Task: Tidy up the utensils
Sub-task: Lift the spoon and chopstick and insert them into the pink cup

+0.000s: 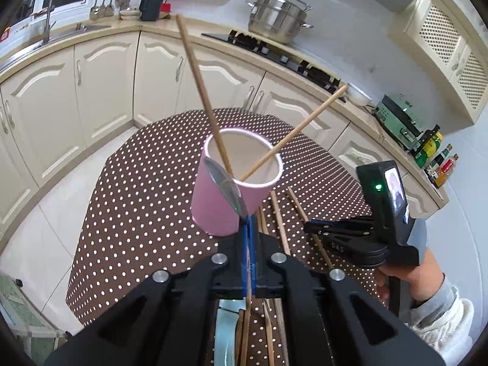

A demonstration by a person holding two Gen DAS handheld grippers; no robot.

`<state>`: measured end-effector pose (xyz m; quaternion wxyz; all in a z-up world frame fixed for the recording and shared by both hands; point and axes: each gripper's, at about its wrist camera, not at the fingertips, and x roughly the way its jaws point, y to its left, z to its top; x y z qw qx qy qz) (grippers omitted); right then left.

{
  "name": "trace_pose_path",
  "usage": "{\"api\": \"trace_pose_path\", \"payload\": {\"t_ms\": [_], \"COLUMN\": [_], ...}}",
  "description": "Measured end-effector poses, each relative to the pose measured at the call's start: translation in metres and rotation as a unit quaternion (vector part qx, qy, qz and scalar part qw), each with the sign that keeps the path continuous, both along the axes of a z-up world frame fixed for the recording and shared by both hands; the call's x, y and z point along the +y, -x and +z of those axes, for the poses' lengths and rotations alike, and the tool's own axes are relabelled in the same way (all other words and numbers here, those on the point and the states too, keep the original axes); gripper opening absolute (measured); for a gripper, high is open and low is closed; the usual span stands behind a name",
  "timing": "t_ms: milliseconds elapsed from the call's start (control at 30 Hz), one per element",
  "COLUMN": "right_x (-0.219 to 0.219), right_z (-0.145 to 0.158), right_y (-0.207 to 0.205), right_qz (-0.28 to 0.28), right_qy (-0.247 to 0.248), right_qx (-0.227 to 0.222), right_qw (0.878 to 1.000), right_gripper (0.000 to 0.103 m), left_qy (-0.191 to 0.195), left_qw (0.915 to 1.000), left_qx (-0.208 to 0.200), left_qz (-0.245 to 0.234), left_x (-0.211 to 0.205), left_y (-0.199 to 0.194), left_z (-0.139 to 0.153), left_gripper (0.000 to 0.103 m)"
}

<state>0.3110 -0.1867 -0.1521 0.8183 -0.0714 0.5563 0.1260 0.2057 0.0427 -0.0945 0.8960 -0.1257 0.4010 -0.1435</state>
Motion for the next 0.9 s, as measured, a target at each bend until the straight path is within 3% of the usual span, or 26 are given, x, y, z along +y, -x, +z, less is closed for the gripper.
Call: {"api": "trace_pose_path", "payload": {"t_ms": [200,367,533,633,900], "right_x": [-0.029,-0.038,-0.026,-0.011,0.023], "right_z": [0.055,0.113,0.15,0.163,0.17], "right_y": [0.015,0.042,0.063,0.066,0.078], "right_qz": [-0.024,-0.029,-0.019,-0.008,-0.011], "right_qy": [-0.08,-0.177,-0.237,-0.261,-0.278], "right_qx": [-0.114,-0.248,-0.341,-0.377,-0.43], "right_qw": [0.99,0.952,0.91,0.889,0.859], "right_gripper": [0.006,0.006,0.006,0.006,0.006], "left_qy": [-0.003,-0.012,-0.027,-0.025,-0.032], "left_qw": [0.9981,0.9932,0.9851,0.9804,0.964], "left_qx": [-0.061,-0.115,-0.17,-0.194,-0.26], "left_qz": [-0.005,-0.008,0.008,0.018,0.049], "left_x": [-0.003,-0.012,-0.015,-0.014,-0.011], "left_y": [0.012,0.018,0.018,0.015,0.006], "left_z": [0.028,0.054,0.076,0.088,0.108], "left_gripper": [0.001,0.001,0.001,0.001,0.001]}}
